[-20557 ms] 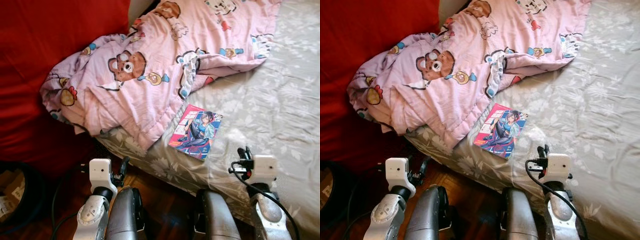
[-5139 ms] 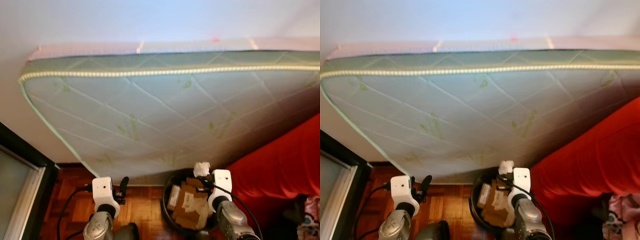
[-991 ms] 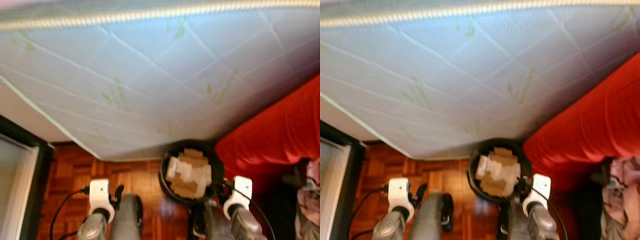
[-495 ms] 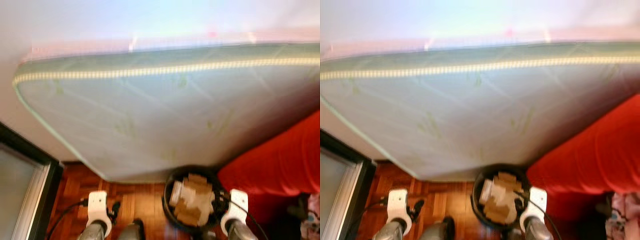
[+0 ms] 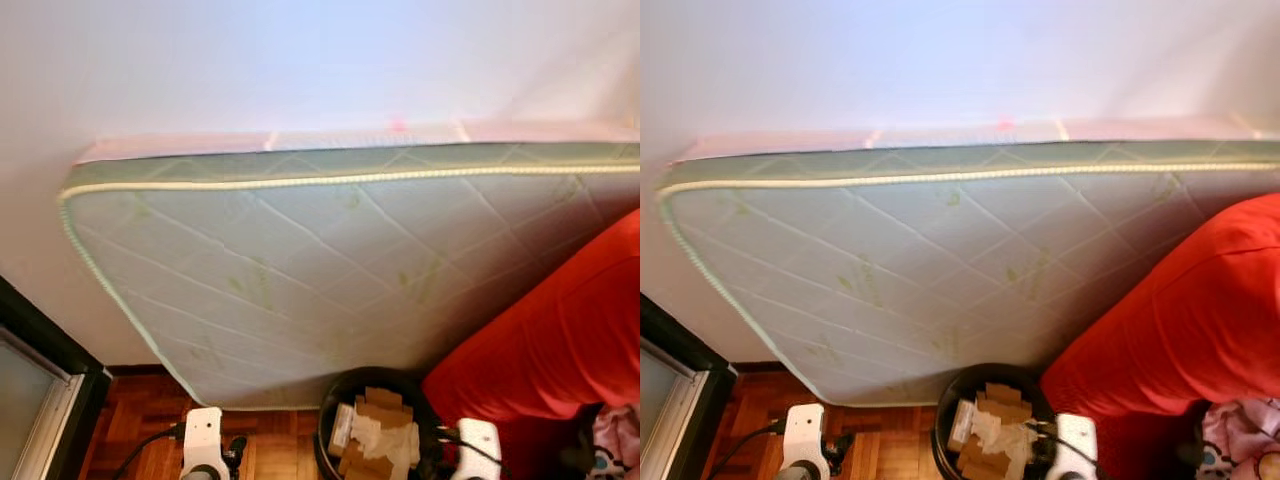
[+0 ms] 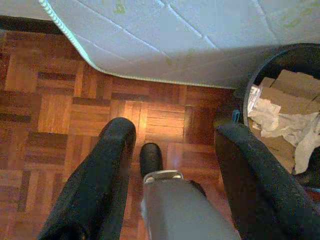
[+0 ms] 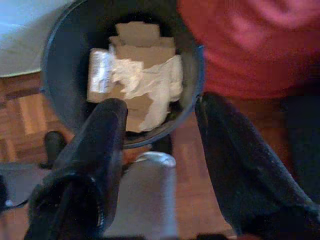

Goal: Clean up the room

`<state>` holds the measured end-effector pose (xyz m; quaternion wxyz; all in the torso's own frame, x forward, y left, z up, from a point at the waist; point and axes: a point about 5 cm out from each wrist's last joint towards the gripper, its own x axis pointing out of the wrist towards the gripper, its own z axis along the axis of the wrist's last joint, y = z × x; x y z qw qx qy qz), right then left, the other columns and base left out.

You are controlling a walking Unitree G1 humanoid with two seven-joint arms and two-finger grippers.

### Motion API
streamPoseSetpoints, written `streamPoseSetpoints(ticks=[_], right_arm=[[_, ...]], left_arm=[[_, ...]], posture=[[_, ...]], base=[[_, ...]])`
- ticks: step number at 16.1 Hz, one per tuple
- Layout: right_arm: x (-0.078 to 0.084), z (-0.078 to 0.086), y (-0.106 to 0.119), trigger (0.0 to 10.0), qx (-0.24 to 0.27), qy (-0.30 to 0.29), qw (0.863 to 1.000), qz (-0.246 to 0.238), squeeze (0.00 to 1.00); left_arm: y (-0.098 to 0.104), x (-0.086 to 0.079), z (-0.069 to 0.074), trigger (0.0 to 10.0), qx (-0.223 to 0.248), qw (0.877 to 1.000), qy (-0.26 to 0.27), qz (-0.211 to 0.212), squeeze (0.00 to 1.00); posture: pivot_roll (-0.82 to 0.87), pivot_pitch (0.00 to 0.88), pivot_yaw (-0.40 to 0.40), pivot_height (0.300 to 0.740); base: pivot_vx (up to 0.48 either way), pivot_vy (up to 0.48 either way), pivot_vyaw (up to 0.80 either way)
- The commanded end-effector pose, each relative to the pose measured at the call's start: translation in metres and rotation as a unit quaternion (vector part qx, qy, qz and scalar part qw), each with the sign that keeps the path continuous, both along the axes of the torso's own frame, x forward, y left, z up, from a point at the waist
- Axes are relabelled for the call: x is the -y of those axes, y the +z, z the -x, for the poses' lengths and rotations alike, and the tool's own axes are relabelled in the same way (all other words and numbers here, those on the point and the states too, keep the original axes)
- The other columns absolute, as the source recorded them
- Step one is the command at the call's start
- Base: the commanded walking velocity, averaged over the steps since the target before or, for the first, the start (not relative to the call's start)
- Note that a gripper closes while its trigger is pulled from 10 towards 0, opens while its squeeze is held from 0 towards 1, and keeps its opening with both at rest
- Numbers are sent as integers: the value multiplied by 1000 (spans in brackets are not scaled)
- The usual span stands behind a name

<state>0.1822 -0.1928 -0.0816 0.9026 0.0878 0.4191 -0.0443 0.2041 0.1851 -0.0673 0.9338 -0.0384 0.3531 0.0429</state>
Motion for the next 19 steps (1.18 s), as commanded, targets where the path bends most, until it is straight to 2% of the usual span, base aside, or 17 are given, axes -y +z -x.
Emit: streamPoseSetpoints(ticks=[1, 3, 5, 9, 11, 12, 14, 15, 17, 19], right_arm=[[10, 3, 0, 10000, -7, -6, 1000, 3, 0], [20, -2, 4, 10000, 3, -18, 1000, 5, 0], [21, -2, 4, 10000, 2, -18, 1000, 6, 0], [12, 1, 1, 10000, -13, -11, 1000, 6, 0], [7, 1, -1, 10000, -20, -7, 1000, 7, 0], [-1, -4, 0, 10000, -21, -3, 1000, 7, 0], [-5, -10, 2, 10000, -17, -1, 1000, 5, 0], [-15, -18, 5, 10000, -13, 8, 1000, 1, 0], [-24, -22, 6, 10000, -12, 13, 1000, -1, 0], [-19, -16, 4, 10000, -17, 11, 1000, 1, 0]], left_arm=[[-2, 3, 2, 10000, -8, 1000, 4, 1, 0], [-2, 6, 2, 10000, -8, 1000, 6, 4, 0], [-3, 5, 4, 10000, -10, 1000, 10, 5, 0], [-8, 2, 13, 10000, -21, 1000, 19, 3, 0], [-9, 1, 15, 10000, -23, 999, 22, 2, 0], [-9, 0, 16, 10000, -24, 999, 23, 1, 0], [-9, 0, 17, 10000, -25, 999, 22, 0, 0], [-9, 0, 17, 10000, -26, 999, 19, -1, 0], [-10, -1, 17, 10000, -27, 999, 18, -2, 0], [-10, -2, 17, 10000, -28, 999, 17, -3, 0]], posture=[[33, 51, -37, 740], [33, 65, -43, 740], [34, 77, -45, 740], [38, 93, -47, 740], [42, 118, -46, 740], [43, 124, -44, 740], [43, 126, -42, 740], [44, 129, -38, 740], [46, 125, -36, 740], [47, 124, -34, 740]], base=[[0, 0, 0], [0, 0, 0], [0, 0, 0], [0, 0, 0], [0, 0, -700], [0, 0, -712], [0, 0, -712], [0, 0, -712], [0, 0, -712], [0, 0, -712]])
